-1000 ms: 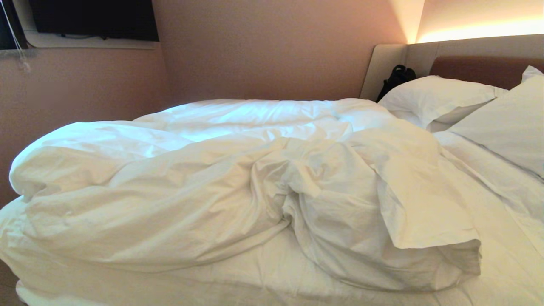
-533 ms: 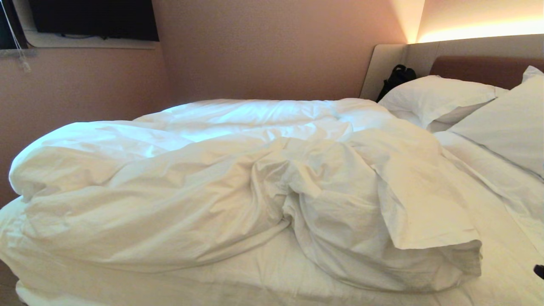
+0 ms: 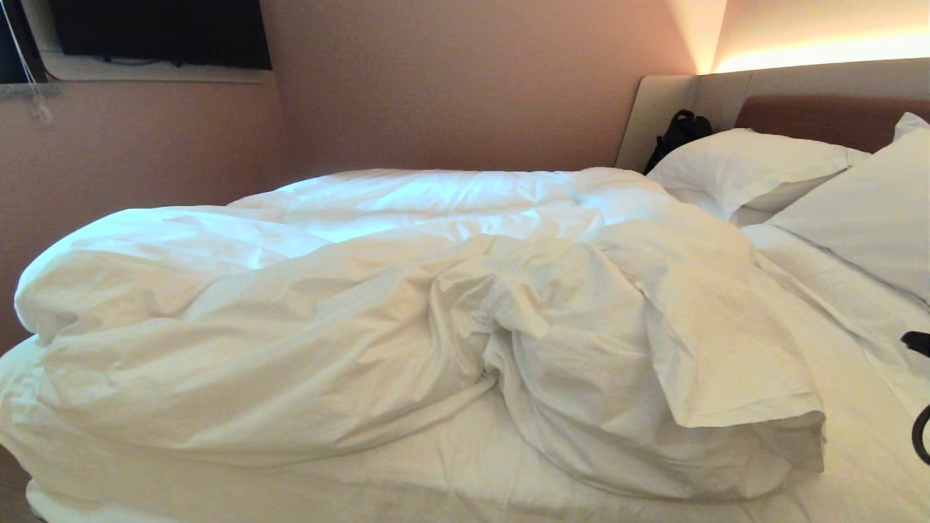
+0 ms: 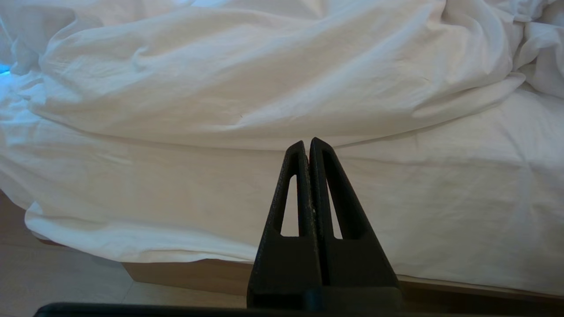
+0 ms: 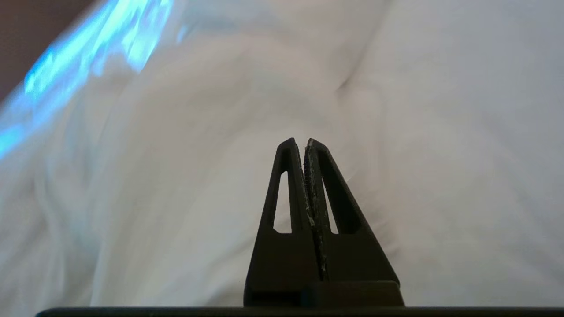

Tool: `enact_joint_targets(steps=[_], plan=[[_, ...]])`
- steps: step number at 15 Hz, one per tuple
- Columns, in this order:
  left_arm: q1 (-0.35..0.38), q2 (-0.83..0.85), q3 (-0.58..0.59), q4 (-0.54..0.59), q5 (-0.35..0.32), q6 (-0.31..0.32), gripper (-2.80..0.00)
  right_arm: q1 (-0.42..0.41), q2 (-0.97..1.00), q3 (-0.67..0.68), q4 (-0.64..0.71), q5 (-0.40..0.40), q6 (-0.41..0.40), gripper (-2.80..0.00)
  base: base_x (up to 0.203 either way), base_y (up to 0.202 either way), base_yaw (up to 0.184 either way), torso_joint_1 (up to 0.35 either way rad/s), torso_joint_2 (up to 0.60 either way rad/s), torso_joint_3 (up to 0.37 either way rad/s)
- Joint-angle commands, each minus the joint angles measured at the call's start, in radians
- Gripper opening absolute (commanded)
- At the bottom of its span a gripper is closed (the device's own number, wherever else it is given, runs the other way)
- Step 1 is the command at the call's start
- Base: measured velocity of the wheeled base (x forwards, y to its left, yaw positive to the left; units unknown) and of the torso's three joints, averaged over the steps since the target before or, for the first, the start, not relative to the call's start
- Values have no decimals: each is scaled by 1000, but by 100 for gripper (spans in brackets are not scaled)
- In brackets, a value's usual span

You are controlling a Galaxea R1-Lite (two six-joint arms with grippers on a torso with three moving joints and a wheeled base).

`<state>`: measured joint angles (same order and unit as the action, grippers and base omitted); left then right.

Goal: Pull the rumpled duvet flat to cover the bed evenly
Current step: Hold the folded corner of the quilt

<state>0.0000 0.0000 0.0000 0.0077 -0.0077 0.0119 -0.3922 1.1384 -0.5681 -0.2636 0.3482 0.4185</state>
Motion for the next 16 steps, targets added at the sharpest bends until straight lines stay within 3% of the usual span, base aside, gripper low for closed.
enact_joint_targets(steps=[1, 3, 5, 13, 16], plan=[[0, 0, 0, 0, 0, 0, -280, -127, 112, -26, -42, 386, 28, -280, 0, 0, 0, 0, 0, 0], [0, 0, 0, 0, 0, 0, -280, -221, 231, -64, -45, 554, 7, -280, 0, 0, 0, 0, 0, 0], [0, 0, 0, 0, 0, 0, -280, -263, 335, -106, -44, 640, -32, -280, 0, 0, 0, 0, 0, 0], [0, 0, 0, 0, 0, 0, -280, -269, 630, -193, -43, 663, -76, -280, 0, 0, 0, 0, 0, 0], [0, 0, 0, 0, 0, 0, -280, -246, 709, -195, -42, 629, -165, -280, 0, 0, 0, 0, 0, 0]])
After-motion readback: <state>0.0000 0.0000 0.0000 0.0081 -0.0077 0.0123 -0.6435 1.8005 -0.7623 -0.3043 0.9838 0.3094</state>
